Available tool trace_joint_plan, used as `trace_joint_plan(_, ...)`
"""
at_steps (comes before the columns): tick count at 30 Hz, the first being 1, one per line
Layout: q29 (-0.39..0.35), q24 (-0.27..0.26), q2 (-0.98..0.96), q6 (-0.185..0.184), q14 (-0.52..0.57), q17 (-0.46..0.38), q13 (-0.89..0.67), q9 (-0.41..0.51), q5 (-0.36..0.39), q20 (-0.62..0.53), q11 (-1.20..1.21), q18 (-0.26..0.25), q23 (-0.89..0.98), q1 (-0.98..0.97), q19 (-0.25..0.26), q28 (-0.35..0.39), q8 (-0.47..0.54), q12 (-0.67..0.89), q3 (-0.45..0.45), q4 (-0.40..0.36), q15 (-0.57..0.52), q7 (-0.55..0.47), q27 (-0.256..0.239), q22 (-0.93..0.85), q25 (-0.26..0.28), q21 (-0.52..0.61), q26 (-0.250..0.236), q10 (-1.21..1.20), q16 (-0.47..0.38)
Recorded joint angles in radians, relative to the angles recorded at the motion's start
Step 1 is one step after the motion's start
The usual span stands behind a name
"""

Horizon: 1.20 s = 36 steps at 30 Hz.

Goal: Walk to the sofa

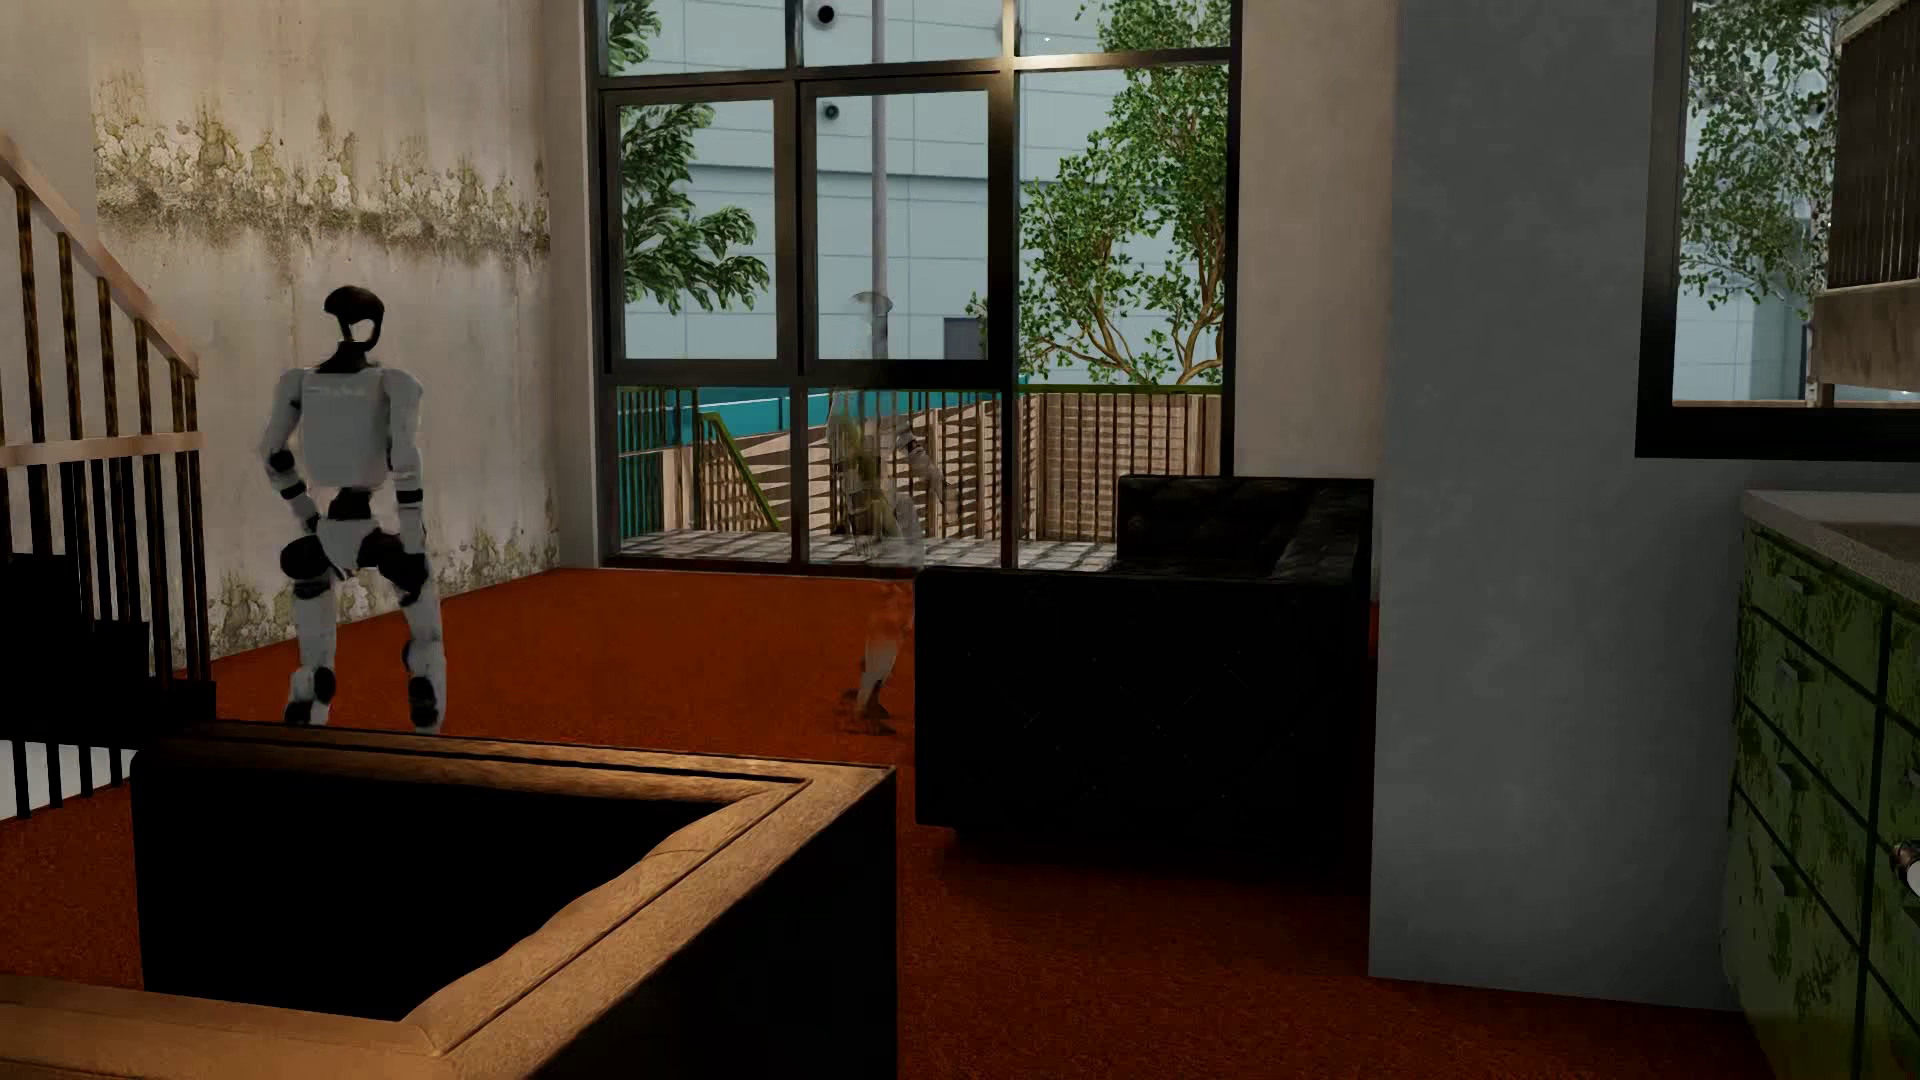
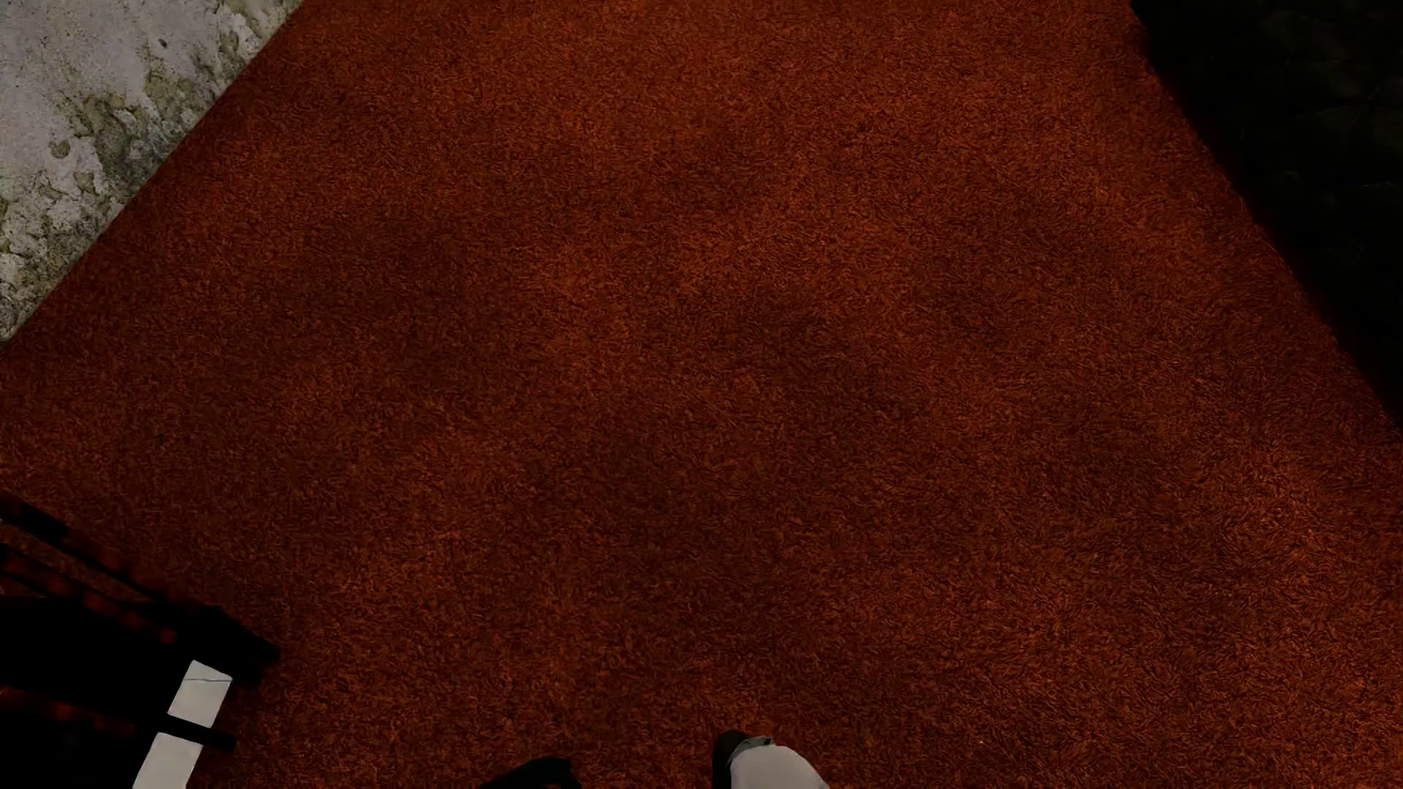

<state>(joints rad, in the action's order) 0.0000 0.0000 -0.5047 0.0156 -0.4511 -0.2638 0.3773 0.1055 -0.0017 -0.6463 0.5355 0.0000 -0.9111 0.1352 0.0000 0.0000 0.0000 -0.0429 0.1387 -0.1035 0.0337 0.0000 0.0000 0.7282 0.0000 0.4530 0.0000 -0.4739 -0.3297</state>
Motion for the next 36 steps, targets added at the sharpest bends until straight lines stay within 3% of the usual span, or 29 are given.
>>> trace_joint_plan(3,0.0,0.0,-0.016,0.005,-0.069,0.01,0.026,-0.029,-0.016,-0.016,-0.088,0.0,-0.085,0.058,0.0,0.0,0.0,0.012,0.021,0.0,0.125,0.0,0.0,0.003,0.0,0.028,0.0,0.007,-0.005)
trace_joint_plan(5,0.0,0.0,-0.045,-0.012,-0.027,0.008,0.031,-0.056,-0.015,0.011,-0.054,0.0,-0.139,0.092,0.0,0.0,0.0,-0.004,0.033,0.019,0.018,0.0,0.0,0.035,0.0,0.032,0.0,0.0,0.01)
trace_joint_plan(7,0.0,0.0,-0.084,-0.054,0.157,-0.004,0.019,-0.096,0.009,0.057,0.008,0.0,-0.195,0.115,0.0,0.0,0.0,-0.045,0.033,0.052,-0.159,0.0,0.0,0.111,0.0,0.029,0.0,-0.019,0.036)
trace_joint_plan(8,0.0,0.0,-0.075,-0.078,0.307,-0.016,0.006,-0.109,0.036,0.059,0.037,0.0,-0.21,0.125,0.0,0.0,0.0,-0.067,0.031,0.073,-0.186,0.0,0.0,0.159,0.0,0.026,0.0,-0.047,0.042)
trace_joint_plan(10,0.0,0.0,0.006,-0.103,0.672,-0.039,-0.024,-0.123,0.088,-0.014,0.038,0.0,-0.19,0.069,0.0,0.0,0.0,-0.1,0.023,0.106,-0.147,0.0,0.0,0.207,0.0,0.009,0.0,-0.2,0.02)
trace_joint_plan(11,0.0,0.0,0.057,-0.106,0.81,-0.047,-0.043,-0.121,0.105,-0.058,0.028,0.0,-0.159,-0.002,0.0,0.0,0.0,-0.107,0.012,0.116,-0.107,0.0,0.0,0.21,0.0,-0.011,0.0,-0.324,0.002)
trace_joint_plan(12,0.0,0.0,0.106,-0.113,0.875,-0.057,-0.067,-0.111,0.124,-0.08,0.02,0.0,-0.121,-0.085,0.0,0.0,0.0,-0.11,-0.011,0.127,-0.065,0.0,0.0,0.213,0.0,-0.029,0.0,-0.46,-0.012)
trace_joint_plan(13,0.0,0.0,0.159,-0.121,0.857,-0.068,-0.096,-0.098,0.145,-0.074,0.009,0.0,-0.084,-0.169,0.0,0.0,0.0,-0.113,-0.046,0.135,-0.023,0.0,0.0,0.227,0.0,-0.039,0.0,-0.595,-0.015)
trace_joint_plan(15,0.0,0.0,0.277,-0.121,0.659,-0.092,-0.167,-0.074,0.182,0.006,-0.028,0.0,-0.023,-0.326,0.0,0.0,0.0,-0.131,-0.14,0.131,0.058,0.0,0.0,0.283,0.0,-0.045,0.0,-0.786,-0.005)
trace_joint_plan(17,0.0,0.0,0.403,-0.102,0.506,-0.096,-0.248,-0.058,0.192,0.086,-0.069,0.0,0.008,-0.445,0.0,0.0,0.0,-0.164,-0.235,0.104,0.136,0.0,0.0,0.335,0.0,-0.073,0.0,-0.769,0.002)
trace_joint_plan(18,0.0,0.0,0.463,-0.087,0.493,-0.09,-0.287,-0.052,0.184,0.096,-0.089,0.0,0.022,-0.49,0.0,0.0,0.0,-0.18,-0.275,0.086,0.172,0.0,0.0,0.348,0.0,-0.097,0.0,-0.679,-0.002)
trace_joint_plan(20,0.0,0.0,0.562,-0.059,0.562,-0.075,-0.349,-0.044,0.157,0.073,-0.124,0.0,0.076,-0.554,0.0,0.0,0.0,-0.208,-0.334,0.058,0.233,0.0,0.0,0.347,0.0,-0.136,0.0,-0.411,-0.018)
trace_joint_plan(23,0.0,0.0,0.696,-0.049,0.697,-0.069,-0.363,-0.054,0.122,0.048,-0.168,0.0,0.228,-0.59,0.0,0.0,0.0,-0.242,-0.374,0.066,0.332,0.0,0.0,0.333,0.0,-0.171,0.0,-0.028,-0.025)
trace_joint_plan(25,0.0,0.0,0.767,-0.05,0.751,-0.063,-0.329,-0.061,0.099,0.069,-0.169,0.0,0.313,-0.59,0.0,0.0,0.0,-0.257,-0.396,0.084,0.381,0.0,0.0,0.336,0.0,-0.182,0.0,0.08,-0.022)
trace_joint_plan(26,0.0,0.0,0.787,-0.045,0.721,-0.056,-0.309,-0.063,0.088,0.091,-0.161,0.0,0.328,-0.594,0.0,0.0,0.0,-0.261,-0.405,0.083,0.386,0.0,0.0,0.337,0.0,-0.177,0.0,0.075,-0.019)
trace_joint_plan(28,0.0,0.0,0.808,-0.017,0.765,-0.035,-0.263,-0.077,0.055,0.109,-0.119,0.0,0.282,-0.614,0.0,0.0,0.0,-0.257,-0.407,0.054,0.357,0.0,0.0,0.347,0.0,-0.135,0.0,0.004,-0.02)
trace_joint_plan(30,0.0,0.0,0.817,0.029,0.799,-0.005,-0.219,-0.092,0.014,0.061,-0.039,0.0,0.112,-0.617,0.0,0.0,0.0,-0.228,-0.378,0.004,0.251,0.0,0.0,0.37,0.0,-0.062,0.0,-0.086,-0.027)
trace_joint_plan(32,0.0,0.0,0.746,0.058,0.714,0.013,-0.188,-0.085,-0.026,0.014,0.152,0.0,-0.108,-0.535,0.0,0.0,0.0,-0.173,-0.357,-0.007,0.041,0.0,0.0,0.371,0.0,0.057,0.0,-0.125,-0.033)
trace_joint_plan(34,0.0,0.0,0.553,0.078,0.603,-0.015,-0.157,-0.069,-0.067,0.023,0.461,0.0,-0.183,-0.443,0.0,0.0,0.0,-0.121,-0.323,-0.021,-0.151,0.0,0.0,0.314,0.0,0.224,0.0,-0.122,-0.046)
trace_joint_plan(36,0.0,0.0,0.357,0.085,0.488,-0.055,-0.1,-0.048,-0.059,0.064,0.75,0.0,-0.132,-0.351,0.0,0.0,0.0,-0.083,-0.257,-0.033,-0.112,0.0,0.0,0.236,0.0,0.237,0.0,-0.113,-0.069)
